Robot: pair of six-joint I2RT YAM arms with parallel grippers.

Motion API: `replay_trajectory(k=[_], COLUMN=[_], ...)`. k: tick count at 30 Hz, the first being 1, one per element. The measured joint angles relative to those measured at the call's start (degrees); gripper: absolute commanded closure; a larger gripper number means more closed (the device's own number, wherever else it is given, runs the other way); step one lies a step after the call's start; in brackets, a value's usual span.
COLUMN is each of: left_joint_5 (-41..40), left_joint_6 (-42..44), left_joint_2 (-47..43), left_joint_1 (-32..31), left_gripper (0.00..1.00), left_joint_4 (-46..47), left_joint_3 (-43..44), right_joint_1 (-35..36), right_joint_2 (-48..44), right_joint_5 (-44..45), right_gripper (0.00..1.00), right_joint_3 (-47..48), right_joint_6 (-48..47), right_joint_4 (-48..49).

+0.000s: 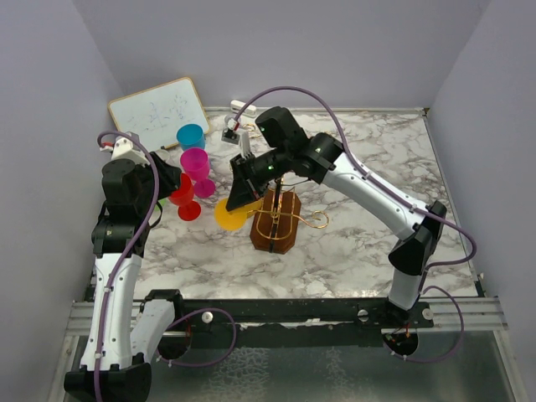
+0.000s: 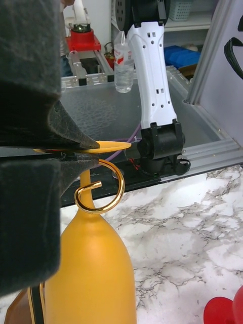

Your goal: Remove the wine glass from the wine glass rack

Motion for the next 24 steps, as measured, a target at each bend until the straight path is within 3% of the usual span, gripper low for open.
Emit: replay_trajectory(k=[14, 24], left_joint_5=[0.02, 0.02], left_joint_6=[-0.02, -0.02], left_joint_2=[0.04, 0.63], left_joint_1=[0.0, 0.0], left_gripper=[0.6, 0.6], left_joint_4=[-0.02, -0.02], left_joint_3=[0.0, 0.0], right_joint_1=[-0.24, -4.28], right_joint_2=[-4.96, -6.73], right_joint_5=[2.23, 4.09], right_gripper=[0.99, 0.99], right_joint_3=[-6.12, -7.69], right_joint_6=[1.57, 3.87], right_joint_4=[2.78, 6.12])
